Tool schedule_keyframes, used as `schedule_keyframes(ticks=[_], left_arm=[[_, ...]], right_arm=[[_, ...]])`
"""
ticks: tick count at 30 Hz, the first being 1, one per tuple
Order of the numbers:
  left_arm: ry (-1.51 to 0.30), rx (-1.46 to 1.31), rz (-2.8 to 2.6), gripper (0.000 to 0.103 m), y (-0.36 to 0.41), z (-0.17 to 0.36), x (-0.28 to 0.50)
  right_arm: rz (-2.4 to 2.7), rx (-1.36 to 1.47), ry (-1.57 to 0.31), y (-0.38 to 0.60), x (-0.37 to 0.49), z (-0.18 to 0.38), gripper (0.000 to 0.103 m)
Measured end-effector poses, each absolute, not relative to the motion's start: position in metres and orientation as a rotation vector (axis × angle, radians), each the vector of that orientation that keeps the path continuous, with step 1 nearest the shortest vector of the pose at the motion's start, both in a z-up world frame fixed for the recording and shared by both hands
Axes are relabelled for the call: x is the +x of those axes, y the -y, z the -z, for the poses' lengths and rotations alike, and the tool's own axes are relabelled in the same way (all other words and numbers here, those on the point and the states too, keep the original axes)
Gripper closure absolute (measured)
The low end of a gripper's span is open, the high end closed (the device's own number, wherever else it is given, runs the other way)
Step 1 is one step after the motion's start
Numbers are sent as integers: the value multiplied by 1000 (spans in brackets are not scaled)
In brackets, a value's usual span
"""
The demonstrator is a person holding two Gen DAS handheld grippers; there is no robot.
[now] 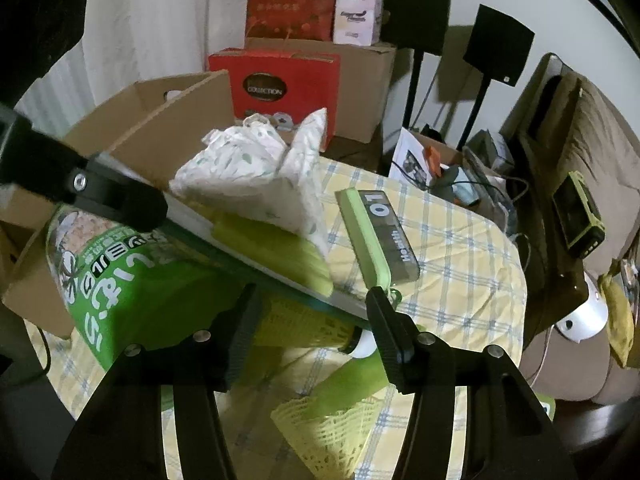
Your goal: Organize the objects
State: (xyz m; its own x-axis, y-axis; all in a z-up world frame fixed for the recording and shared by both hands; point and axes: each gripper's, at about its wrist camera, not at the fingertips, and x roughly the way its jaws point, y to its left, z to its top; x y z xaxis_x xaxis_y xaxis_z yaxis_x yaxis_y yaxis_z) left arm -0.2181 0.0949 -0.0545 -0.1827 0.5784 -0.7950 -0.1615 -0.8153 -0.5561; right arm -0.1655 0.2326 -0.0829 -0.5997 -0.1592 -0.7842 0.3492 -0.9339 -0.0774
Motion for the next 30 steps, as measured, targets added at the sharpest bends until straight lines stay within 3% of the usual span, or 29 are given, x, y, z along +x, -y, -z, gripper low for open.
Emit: schedule_keyframes(ticks=[15,19,22,24,25,26,28,30], left_arm=[[520,-1599,-2029,91,-97,53,-223],[510,-1601,-2032,91,-98,52,-224],[509,-1600,-2035,90,-97,52,-225],[514,-1615,-2062,76,-95,53,-227],[529,-1612,-2064,62,-93,53,-227],[553,-1606,-2065,61,-91,53,-228],[575,-1600,-2061,62,-90,52,-232],[544,-1598,-2059,80,-95,52,-233]], right_arm=[[2529,1243,-345,-231,-176,91,49],[2487,1266,-285,-233,-186,95,66],[2487,1254,-261,-234,-188,93,68],[2491,1246,-273,-233,-186,93,68],[2490,1246,-281,-232,-186,93,69],[2488,1239,-294,-230,-185,93,70],[2486,1227,-325,-226,-183,92,72],[2483,1214,-362,-221,-182,90,75]])
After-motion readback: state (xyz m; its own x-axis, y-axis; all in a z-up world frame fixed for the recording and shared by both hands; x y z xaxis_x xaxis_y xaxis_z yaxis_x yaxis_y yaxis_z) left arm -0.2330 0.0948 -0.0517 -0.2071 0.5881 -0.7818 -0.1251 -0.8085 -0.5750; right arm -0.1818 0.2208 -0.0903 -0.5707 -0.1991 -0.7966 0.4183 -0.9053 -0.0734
